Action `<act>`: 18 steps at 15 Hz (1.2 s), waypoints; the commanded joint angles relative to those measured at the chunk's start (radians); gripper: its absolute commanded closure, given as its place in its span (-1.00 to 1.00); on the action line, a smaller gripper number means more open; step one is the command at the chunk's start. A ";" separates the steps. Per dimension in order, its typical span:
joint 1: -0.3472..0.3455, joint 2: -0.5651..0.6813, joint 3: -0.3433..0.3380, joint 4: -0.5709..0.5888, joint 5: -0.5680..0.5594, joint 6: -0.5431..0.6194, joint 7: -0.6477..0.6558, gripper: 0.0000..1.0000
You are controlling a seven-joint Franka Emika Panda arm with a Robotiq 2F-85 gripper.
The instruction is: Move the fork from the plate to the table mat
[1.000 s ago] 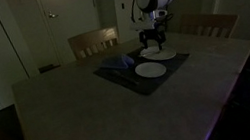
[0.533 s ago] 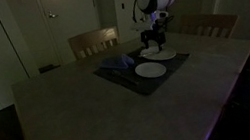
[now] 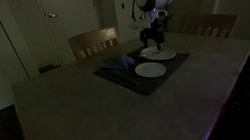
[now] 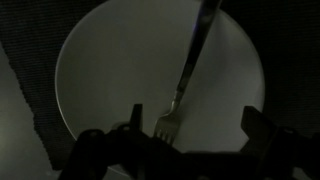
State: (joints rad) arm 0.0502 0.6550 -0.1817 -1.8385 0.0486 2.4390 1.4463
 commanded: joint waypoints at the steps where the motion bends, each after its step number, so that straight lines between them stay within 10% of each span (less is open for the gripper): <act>1: 0.007 0.011 0.005 -0.005 0.008 0.019 0.009 -1.00; 16: 0.013 -0.021 0.002 -0.124 0.034 0.153 0.203 -1.00; 17: 0.015 -0.023 0.001 -0.129 0.034 0.157 0.206 -0.50; 18: 0.016 -0.027 0.001 -0.137 0.035 0.162 0.207 -0.47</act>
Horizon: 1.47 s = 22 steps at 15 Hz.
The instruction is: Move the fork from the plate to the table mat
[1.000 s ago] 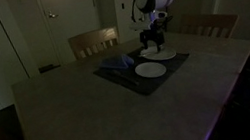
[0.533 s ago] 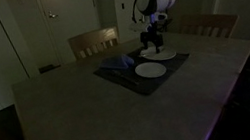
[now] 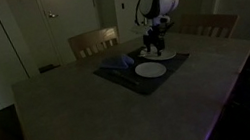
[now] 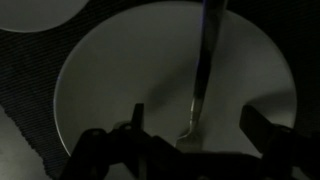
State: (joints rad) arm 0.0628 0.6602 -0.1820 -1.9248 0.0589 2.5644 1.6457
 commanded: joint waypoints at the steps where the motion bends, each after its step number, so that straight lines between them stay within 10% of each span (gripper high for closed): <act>1: 0.005 -0.035 0.000 -0.056 0.024 0.043 0.011 -0.32; 11: 0.006 -0.087 0.000 -0.126 0.020 0.085 0.015 1.00; 22: -0.005 -0.115 0.029 -0.129 0.009 0.055 -0.094 0.96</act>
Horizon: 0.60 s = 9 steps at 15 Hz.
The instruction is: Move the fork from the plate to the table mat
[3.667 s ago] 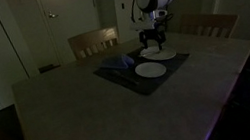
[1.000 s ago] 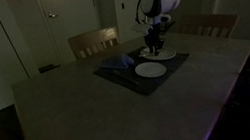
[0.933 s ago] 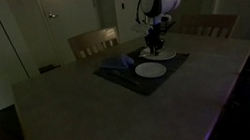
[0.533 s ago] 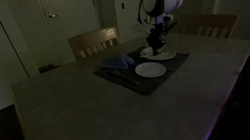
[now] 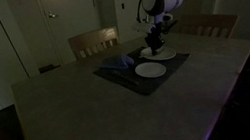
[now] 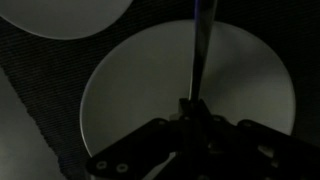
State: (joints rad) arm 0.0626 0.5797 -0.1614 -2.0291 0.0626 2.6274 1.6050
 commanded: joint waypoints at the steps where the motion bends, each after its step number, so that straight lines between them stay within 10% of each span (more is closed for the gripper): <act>1: -0.004 -0.035 0.008 -0.022 0.003 -0.012 -0.068 0.96; 9: 0.018 -0.008 0.006 0.022 -0.079 0.008 -0.229 0.96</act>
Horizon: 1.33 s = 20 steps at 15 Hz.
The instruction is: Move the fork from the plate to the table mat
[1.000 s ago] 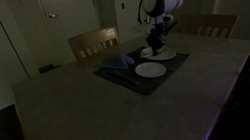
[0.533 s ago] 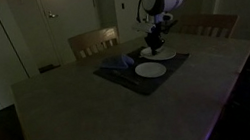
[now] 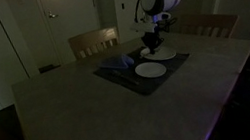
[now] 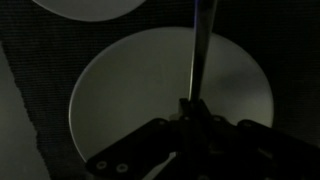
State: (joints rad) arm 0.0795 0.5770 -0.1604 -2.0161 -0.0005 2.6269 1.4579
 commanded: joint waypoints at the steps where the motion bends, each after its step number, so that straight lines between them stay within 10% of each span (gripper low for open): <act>1: 0.002 -0.002 0.006 0.018 -0.023 0.008 -0.113 0.96; 20: 0.037 0.057 0.055 0.124 -0.071 0.163 -0.572 0.96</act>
State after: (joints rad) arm 0.1130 0.5955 -0.1128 -1.9077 -0.1112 2.7244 0.9468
